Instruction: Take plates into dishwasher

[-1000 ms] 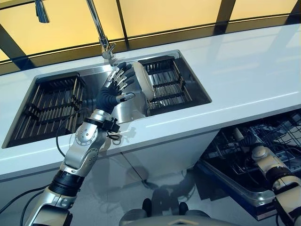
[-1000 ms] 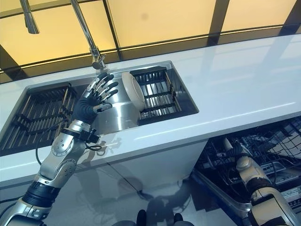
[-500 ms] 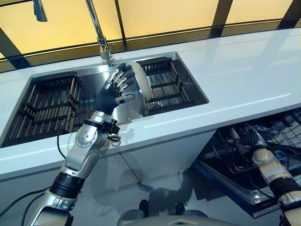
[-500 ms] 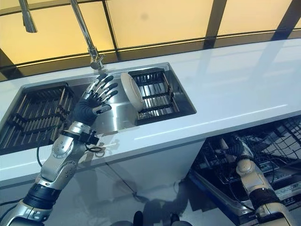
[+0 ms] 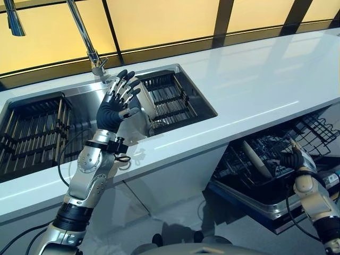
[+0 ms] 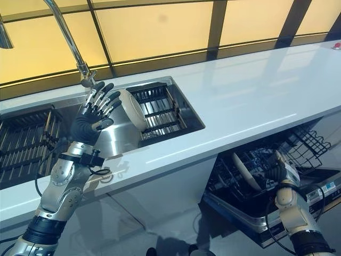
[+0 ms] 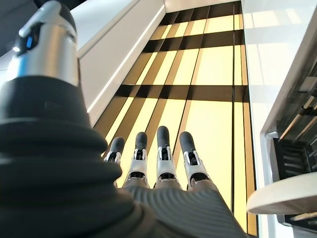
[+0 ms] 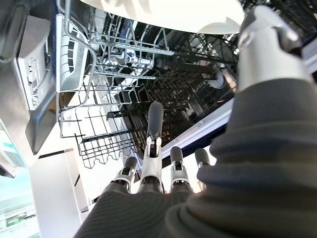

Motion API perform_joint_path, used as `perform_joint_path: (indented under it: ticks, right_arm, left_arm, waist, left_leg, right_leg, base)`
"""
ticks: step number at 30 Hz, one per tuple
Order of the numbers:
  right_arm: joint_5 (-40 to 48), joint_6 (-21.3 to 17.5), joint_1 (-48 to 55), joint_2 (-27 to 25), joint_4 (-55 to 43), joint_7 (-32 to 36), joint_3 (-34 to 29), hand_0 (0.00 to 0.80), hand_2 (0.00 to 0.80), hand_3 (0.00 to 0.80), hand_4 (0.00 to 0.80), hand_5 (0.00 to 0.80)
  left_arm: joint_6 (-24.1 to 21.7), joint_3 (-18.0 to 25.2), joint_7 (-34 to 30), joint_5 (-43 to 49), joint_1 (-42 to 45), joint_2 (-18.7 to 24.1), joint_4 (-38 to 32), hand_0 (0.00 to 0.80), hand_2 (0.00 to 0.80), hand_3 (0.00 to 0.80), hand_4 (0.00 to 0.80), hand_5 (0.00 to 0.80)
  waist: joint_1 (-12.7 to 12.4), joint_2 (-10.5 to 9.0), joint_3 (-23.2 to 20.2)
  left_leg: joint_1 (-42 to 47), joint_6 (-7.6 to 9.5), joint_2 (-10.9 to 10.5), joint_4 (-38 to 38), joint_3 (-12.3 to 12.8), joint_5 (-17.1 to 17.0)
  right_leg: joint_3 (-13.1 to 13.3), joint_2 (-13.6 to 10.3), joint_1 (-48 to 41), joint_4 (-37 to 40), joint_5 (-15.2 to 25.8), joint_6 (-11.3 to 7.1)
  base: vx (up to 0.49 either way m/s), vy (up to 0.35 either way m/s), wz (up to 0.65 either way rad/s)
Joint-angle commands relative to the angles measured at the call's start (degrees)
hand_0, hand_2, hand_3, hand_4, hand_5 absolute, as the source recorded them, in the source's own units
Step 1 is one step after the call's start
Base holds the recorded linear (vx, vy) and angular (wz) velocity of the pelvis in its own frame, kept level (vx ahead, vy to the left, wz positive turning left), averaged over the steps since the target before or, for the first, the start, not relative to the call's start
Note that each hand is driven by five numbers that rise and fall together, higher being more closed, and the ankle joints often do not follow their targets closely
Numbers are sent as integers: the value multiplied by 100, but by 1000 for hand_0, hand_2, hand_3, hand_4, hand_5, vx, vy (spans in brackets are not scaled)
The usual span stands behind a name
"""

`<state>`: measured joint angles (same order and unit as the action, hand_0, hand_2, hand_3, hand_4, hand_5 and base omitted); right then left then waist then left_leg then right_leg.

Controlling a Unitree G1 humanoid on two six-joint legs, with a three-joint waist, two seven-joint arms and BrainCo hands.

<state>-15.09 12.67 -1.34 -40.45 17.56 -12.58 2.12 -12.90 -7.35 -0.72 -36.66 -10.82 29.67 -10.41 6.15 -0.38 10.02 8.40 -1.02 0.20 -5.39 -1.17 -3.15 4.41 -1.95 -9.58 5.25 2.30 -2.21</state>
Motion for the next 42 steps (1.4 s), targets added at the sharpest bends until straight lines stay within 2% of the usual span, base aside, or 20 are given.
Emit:
perform_joint_path:
  ticks: [1, 10, 15, 22, 24, 32, 34, 36, 38, 42]
  right_arm:
    - [-195, -139, -205, -126, -294, -125, -435, 0, 0, 0, 0, 0]
    - [194, -283, 123, 198, -898, -558, -881, 0, 0, 0, 0, 0]
    - [729, -467, 202, 357, -1143, -890, -1180, 0, 0, 0, 0, 0]
    - [1986, -464, 91, 695, -1275, -1168, -1291, 0, 0, 0, 0, 0]
    - [1959, -459, 60, 804, -1260, -1199, -1338, 0, 0, 0, 0, 0]
    - [1750, -99, -72, 638, -989, -985, -1204, 0, 0, 0, 0, 0]
    - [1476, 79, -100, 565, -877, -889, -1171, 0, 0, 0, 0, 0]
    - [1140, 417, -92, 456, -797, -852, -1130, 0, 0, 0, 0, 0]
    - [1122, 640, -24, 349, -689, -741, -1137, 0, 0, 0, 0, 0]
    - [1101, 682, -52, 219, -626, -982, -1173, 0, 0, 0, 0, 0]
  left_arm:
    - [-363, 213, 72, 333, -100, -88, -157, 0, 0, 0, 0, 0]
    - [-343, 363, 128, 403, 38, -165, -152, 0, 0, 0, 0, 0]
    - [-381, 493, 153, 359, 93, -167, -154, 0, 0, 0, 0, 0]
    - [-320, 455, 192, 380, 17, -213, -106, 0, 0, 0, 0, 0]
    - [-341, 440, 156, 393, 17, -252, -70, 0, 0, 0, 0, 0]
    - [-282, 366, 207, 400, -56, -279, -65, 0, 0, 0, 0, 0]
    - [-248, 359, 212, 407, -72, -280, -71, 0, 0, 0, 0, 0]
    - [-247, 362, 247, 385, -69, -247, -85, 0, 0, 0, 0, 0]
    - [-237, 405, 243, 371, -24, -228, -122, 0, 0, 0, 0, 0]
    - [-201, 377, 290, 352, -23, -180, -176, 0, 0, 0, 0, 0]
  waist:
    - [-25, -31, -310]
    - [111, -24, -361]
    - [150, -23, -386]
    - [162, -23, -412]
    - [152, -21, -430]
    - [112, -32, -480]
    - [98, -39, -481]
    - [101, -49, -482]
    - [111, -55, -483]
    - [101, -63, -473]
  left_leg:
    - [216, 483, -300, 39, 183, 734]
    - [236, 507, -298, 39, 254, 770]
    - [237, 515, -293, 39, 287, 778]
    - [209, 516, -290, 39, 327, 754]
    - [197, 512, -286, 39, 339, 754]
    - [201, 517, -280, 39, 316, 772]
    - [200, 519, -280, 39, 307, 773]
    - [196, 514, -281, 39, 312, 767]
    - [197, 510, -273, 39, 327, 768]
    - [196, 517, -271, 39, 309, 755]
  right_leg:
    - [142, 383, 94, -25, -74, -13]
    - [199, 397, 99, -25, -81, -27]
    - [237, 407, 110, -25, -74, -27]
    - [272, 417, 158, -25, -30, -21]
    - [270, 418, 168, -25, -28, -18]
    - [243, 422, 163, -25, -45, -1]
    - [230, 422, 161, -25, -46, 3]
    - [236, 423, 163, -25, -41, 2]
    - [235, 425, 160, -25, -47, -2]
    - [236, 432, 155, -25, -36, 1]
  base:
    - [-20, 38, -3]
    - [-7, 40, -7]
    - [1, 6, 0]
    - [-9, 5, -2]
    - [10, 19, -5]
    - [3, 4, -5]
    - [0, 0, 0]
    - [0, 0, 0]
    - [0, 0, 0]
    - [0, 0, 0]
